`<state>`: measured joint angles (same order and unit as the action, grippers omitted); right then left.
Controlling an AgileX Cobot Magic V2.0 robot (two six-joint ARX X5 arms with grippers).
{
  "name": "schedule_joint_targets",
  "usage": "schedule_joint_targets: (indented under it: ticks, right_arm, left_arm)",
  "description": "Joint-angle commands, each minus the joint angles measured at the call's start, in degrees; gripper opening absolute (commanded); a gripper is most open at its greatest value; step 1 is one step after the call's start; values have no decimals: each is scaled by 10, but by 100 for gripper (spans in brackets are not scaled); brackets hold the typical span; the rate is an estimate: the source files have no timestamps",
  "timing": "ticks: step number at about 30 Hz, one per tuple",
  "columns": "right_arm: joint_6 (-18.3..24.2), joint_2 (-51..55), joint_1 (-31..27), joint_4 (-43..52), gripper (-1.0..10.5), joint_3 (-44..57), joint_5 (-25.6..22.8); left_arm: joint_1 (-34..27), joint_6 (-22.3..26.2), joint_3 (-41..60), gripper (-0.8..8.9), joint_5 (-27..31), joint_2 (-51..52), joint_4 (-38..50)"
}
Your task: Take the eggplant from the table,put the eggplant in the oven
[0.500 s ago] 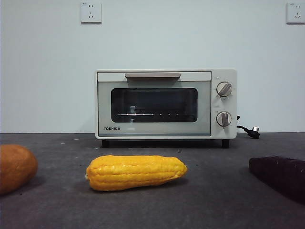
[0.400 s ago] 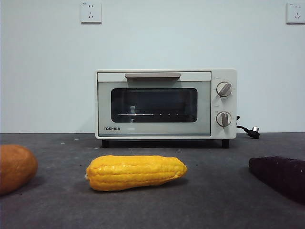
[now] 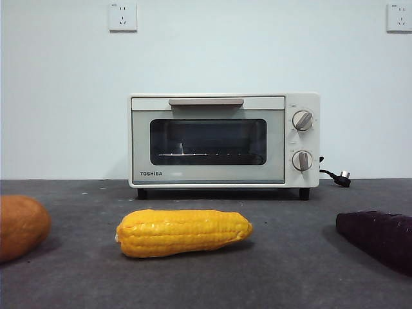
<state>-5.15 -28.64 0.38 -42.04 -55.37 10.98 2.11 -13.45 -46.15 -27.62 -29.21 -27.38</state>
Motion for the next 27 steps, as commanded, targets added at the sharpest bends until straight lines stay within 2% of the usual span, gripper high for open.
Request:
schedule_joint_targets:
  ticks: [1,6,14,19,25,27]
  right_arm:
    - [14,-26,3,-37,-9,-50,3]
    - [13,-64,4,-106,-9,-119,52]
    - [14,-110,4,-179,-9,-193,87]
    - [26,-136,20,-234,-8,-214,99]
    - [22,-158,35,-261,13,-214,154]
    - [22,-163,39,-261,67,-214,160]
  left_arm:
    - [7,23,-42,-6,-18,-33,-19]
    - [32,66,-129,-6,-25,-95,-68]
    - [82,108,-232,-5,-24,-163,-122]
    - [93,112,-237,-6,-24,-179,-124]
    - [96,122,-237,-6,-24,-191,-124]
    - [96,122,-237,-6,-24,-195,-124]
